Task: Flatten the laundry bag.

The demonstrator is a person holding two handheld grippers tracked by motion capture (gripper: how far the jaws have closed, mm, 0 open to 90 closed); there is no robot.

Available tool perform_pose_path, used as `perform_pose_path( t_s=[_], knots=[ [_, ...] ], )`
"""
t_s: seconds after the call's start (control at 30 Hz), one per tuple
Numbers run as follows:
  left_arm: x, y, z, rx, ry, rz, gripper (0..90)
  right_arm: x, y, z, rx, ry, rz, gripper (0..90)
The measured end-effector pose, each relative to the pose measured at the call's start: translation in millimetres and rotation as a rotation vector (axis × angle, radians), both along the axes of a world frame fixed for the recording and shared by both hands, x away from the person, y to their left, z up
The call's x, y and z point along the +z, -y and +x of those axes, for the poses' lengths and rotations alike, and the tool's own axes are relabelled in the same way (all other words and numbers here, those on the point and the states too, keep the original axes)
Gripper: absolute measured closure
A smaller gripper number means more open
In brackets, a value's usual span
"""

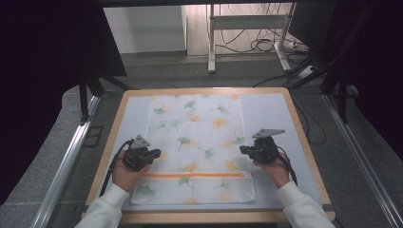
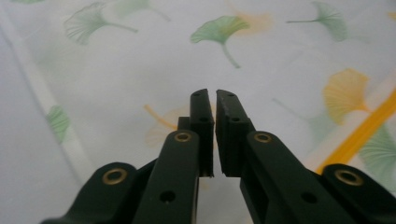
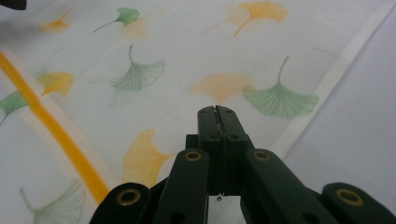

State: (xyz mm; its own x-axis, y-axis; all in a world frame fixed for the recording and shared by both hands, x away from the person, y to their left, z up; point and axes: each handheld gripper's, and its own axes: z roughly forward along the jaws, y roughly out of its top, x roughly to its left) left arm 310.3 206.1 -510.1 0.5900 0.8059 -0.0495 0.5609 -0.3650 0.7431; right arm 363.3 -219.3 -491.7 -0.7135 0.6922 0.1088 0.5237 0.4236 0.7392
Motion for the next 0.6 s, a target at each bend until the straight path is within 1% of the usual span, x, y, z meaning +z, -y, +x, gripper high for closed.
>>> perform_pose_path(
  t_s=[0.03,0.07,0.1,0.13,0.2,0.23,0.3,0.43,0.47,0.5,0.57,0.6],
  knots=[
    [0.7,2.6,-1.9,-0.002,0.007,-0.002,80.2,-0.6,2.1,-3.6,0.000,-0.002,0.000,89.3],
    [1.1,4.9,-3.6,-0.009,0.009,-0.013,74.9,-1.2,4.4,-7.0,0.003,-0.005,0.000,89.3],
    [1.1,4.9,-3.6,-0.009,0.009,-0.013,68.5,-1.9,6.4,-10.2,0.004,-0.009,0.000,89.3],
    [1.6,9.6,-6.9,-0.027,0.022,-0.038,61.9,-2.4,8.6,-12.9,0.007,-0.009,-0.003,89.3],
    [4.4,15.0,-11.5,-0.012,0.058,-0.039,50.7,-2.6,12.4,-18.6,0.010,-0.013,-0.004,89.3],
    [6.4,17.6,-13.4,-0.019,0.064,-0.049,46.5,-2.6,14.2,-21.2,0.012,-0.011,-0.006,89.3],
    [8.9,24.0,-16.2,-0.045,0.058,-0.068,44.9,-2.3,17.7,-26.1,0.016,-0.011,-0.005,89.3],
    [7.9,39.6,-19.2,-0.098,0.024,-0.048,42.9,-2.6,22.6,-34.7,0.022,-0.017,-0.005,89.3],
    [7.9,39.6,-19.2,-0.098,0.024,-0.048,42.8,-3.0,23.5,-36.9,0.025,-0.019,-0.007,89.3],
    [8.0,45.8,-20.2,-0.118,0.017,-0.039,42.7,-3.3,24.3,-39.1,0.027,-0.022,-0.009,89.3],
    [8.5,48.5,-20.6,-0.125,0.013,-0.040,42.1,-4.0,25.1,-41.1,0.030,-0.019,-0.013,89.3],
    [9.8,53.3,-20.5,-0.142,0.000,-0.042,41.8,-4.9,26.9,-45.4,0.033,-0.026,-0.015,89.3]
  ],
)
